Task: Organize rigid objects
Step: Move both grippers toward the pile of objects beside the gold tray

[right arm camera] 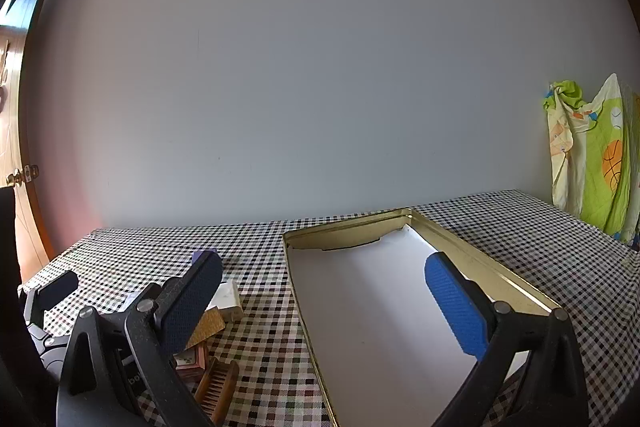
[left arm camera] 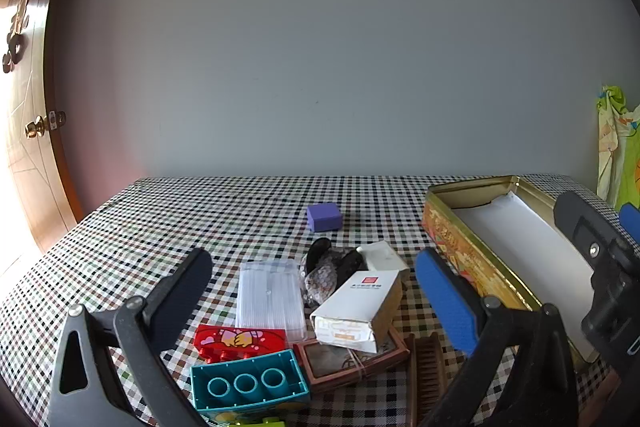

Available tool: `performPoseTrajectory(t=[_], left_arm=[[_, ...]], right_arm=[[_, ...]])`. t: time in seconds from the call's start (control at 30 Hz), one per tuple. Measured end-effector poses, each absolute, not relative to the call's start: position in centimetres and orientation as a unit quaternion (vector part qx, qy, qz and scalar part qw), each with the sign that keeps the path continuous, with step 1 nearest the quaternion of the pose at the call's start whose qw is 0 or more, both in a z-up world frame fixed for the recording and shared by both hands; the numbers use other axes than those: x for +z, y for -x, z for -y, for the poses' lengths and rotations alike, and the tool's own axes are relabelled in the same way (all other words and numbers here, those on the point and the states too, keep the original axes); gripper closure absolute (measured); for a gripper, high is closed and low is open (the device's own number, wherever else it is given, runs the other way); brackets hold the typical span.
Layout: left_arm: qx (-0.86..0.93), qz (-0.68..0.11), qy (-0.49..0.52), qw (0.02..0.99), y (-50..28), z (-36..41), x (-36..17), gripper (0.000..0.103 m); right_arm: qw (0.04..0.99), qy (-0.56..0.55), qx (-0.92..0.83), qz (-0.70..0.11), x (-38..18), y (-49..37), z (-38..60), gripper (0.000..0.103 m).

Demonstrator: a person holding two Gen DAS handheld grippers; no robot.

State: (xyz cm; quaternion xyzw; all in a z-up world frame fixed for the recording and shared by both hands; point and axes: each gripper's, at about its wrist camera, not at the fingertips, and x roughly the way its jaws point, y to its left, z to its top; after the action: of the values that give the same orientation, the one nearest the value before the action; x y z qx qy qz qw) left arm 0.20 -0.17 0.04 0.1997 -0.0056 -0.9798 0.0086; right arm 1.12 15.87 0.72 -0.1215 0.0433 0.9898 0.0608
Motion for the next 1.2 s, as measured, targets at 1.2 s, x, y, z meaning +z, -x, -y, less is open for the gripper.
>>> performPoseTrajectory(t=[1.2], left_arm=[[-0.961, -0.071, -0.254, 0.085, -5.5, 12.0, -1.1, 0.0]], right_arm=[[-0.066, 0.246, 0.967, -0.024, -2.1, 0.2, -12.3, 0.033]])
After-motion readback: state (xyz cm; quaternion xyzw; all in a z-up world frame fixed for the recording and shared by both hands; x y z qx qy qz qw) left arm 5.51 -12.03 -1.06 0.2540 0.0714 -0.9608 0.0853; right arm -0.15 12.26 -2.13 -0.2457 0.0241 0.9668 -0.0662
